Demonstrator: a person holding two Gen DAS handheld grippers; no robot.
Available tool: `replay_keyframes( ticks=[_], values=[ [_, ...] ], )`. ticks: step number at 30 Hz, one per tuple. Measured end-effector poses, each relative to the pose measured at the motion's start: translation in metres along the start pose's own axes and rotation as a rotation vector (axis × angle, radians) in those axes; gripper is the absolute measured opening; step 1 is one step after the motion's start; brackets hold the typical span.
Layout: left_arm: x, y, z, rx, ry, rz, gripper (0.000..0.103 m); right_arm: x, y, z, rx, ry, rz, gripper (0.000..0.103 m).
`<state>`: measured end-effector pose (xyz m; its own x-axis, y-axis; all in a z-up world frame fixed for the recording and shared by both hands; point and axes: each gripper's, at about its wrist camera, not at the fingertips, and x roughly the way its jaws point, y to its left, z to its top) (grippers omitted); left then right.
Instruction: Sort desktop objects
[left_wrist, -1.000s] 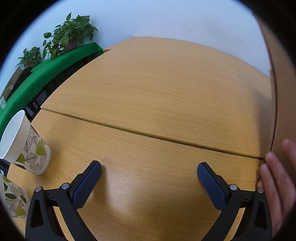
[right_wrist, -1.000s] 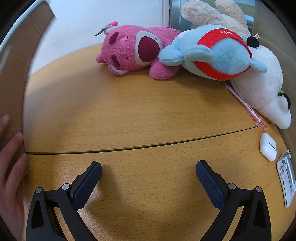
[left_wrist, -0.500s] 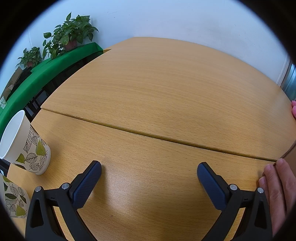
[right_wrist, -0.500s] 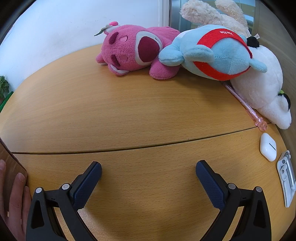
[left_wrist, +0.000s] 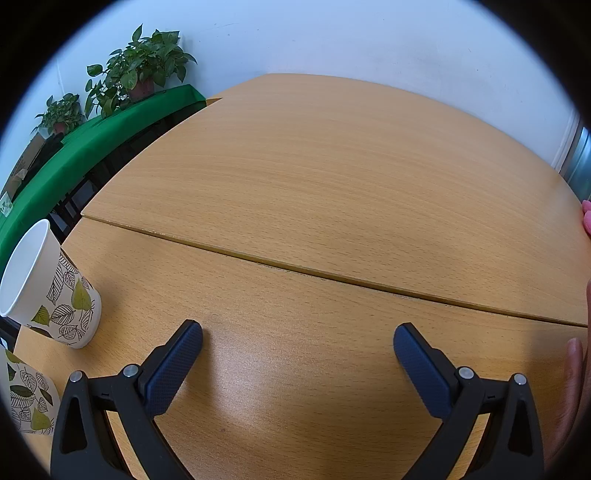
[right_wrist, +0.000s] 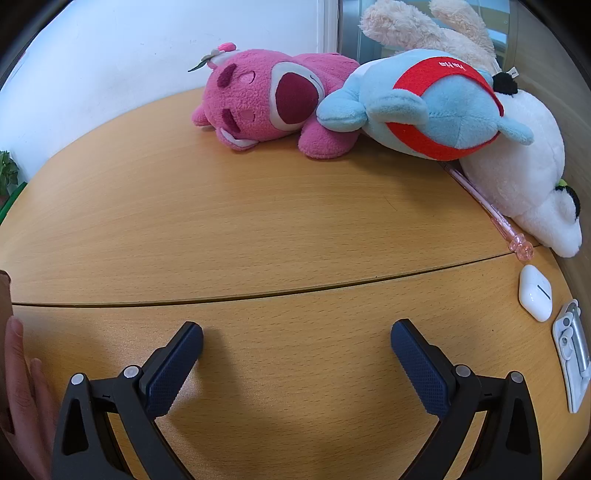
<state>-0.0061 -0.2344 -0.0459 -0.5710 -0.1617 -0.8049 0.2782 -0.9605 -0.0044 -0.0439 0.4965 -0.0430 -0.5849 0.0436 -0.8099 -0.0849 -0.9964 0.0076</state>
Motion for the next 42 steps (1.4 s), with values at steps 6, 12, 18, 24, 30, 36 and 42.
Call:
replay_keyframes(
  ticks=[6,12,18,24,30,36,42],
  values=[
    [0.0002,-0.0001,0.0001,-0.001,0.001,0.000,0.103,-0.0028,0.0001,-0.0007,0.000,0.000,0.000,0.103],
    [-0.0001,-0.0004,0.0002,-0.001,0.001,0.000,0.103,-0.0040,0.0002,-0.0013,0.001,0.000,0.000,0.103],
    [-0.0002,-0.0005,0.0002,-0.001,0.001,0.000,0.103,-0.0037,0.0005,-0.0013,0.000,0.000,0.000,0.103],
    [-0.0003,-0.0007,0.0003,-0.001,0.001,0.001,0.103,-0.0052,0.0003,-0.0022,0.000,0.000,0.000,0.103],
    [-0.0005,-0.0009,0.0003,-0.001,0.001,0.001,0.103,-0.0053,0.0005,-0.0019,0.000,0.000,0.000,0.103],
    [-0.0006,-0.0011,0.0004,-0.002,0.001,0.001,0.103,-0.0048,0.0007,-0.0018,-0.001,0.000,0.001,0.103],
    [-0.0007,-0.0013,0.0004,-0.002,0.001,0.001,0.103,-0.0047,0.0010,-0.0017,-0.002,0.000,0.001,0.103]
  ],
)
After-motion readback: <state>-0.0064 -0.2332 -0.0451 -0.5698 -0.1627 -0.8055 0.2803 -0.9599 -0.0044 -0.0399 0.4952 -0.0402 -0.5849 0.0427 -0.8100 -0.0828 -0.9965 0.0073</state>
